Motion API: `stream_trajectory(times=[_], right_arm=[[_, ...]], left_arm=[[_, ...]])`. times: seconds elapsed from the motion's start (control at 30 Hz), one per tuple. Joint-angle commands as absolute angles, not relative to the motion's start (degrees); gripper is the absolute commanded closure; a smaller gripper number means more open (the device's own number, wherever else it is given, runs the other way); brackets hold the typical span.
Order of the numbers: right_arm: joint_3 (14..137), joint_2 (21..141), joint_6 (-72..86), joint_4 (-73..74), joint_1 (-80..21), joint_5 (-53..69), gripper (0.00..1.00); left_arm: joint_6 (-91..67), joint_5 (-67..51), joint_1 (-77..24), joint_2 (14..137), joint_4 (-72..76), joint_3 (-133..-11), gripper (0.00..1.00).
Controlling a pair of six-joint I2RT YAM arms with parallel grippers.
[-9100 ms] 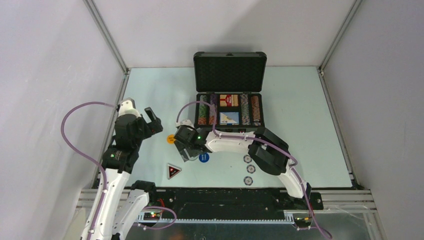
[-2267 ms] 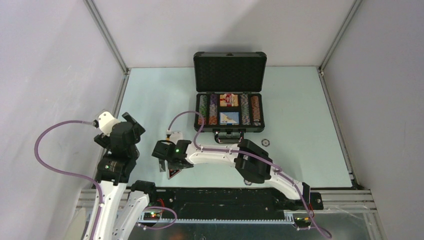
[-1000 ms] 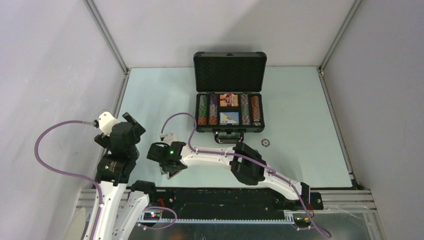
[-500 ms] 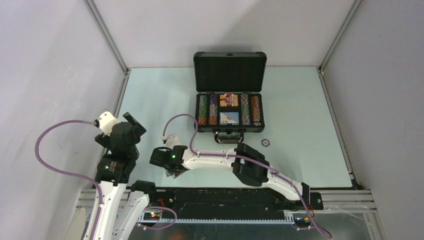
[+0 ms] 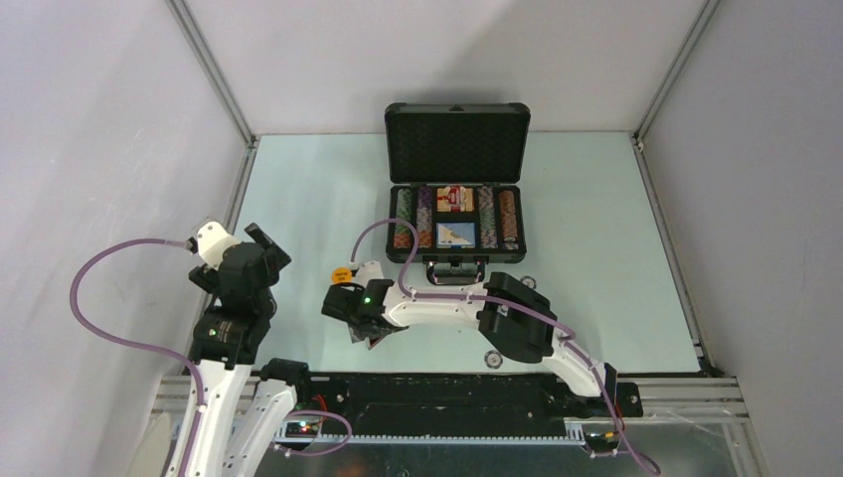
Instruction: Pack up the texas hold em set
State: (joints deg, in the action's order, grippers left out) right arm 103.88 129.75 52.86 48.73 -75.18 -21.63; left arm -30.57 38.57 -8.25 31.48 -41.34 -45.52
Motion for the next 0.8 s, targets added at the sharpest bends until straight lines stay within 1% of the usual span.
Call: stream_trajectory(times=[0.0,0.17,0.47,0.53,0.7,0.77], right_arm=[[100.1,135.1,51.6,56.9,-74.6,-22.1,0.2],[100.6,135.4,51.2,56.3,-74.5,-21.3,0.2],[101.4,135.7,51.2,56.7,-74.7,-20.1,0.27],[101.5,135.6,51.4,56.8,-74.9,-19.9,0.27],[101.5,135.2,52.4,57.6,-75.1,-19.6,0.21],[101.4,135.1,52.6,57.8,-75.1,-19.6,0.2]], left_arm=[[-30.6,38.7,-8.6,31.6,-41.1,-47.8,0.02],[-30.6,38.5,-8.5,31.8,-41.1,-47.9,0.02],[-30.5,38.4,-8.5,31.8,-41.0,-47.9,0.02],[-30.6,38.4,-8.5,31.8,-41.1,-47.8,0.02],[-30.5,38.2,-8.5,31.9,-41.0,-47.9,0.02],[-30.5,38.1,-8.6,31.9,-41.0,-47.9,0.02]])
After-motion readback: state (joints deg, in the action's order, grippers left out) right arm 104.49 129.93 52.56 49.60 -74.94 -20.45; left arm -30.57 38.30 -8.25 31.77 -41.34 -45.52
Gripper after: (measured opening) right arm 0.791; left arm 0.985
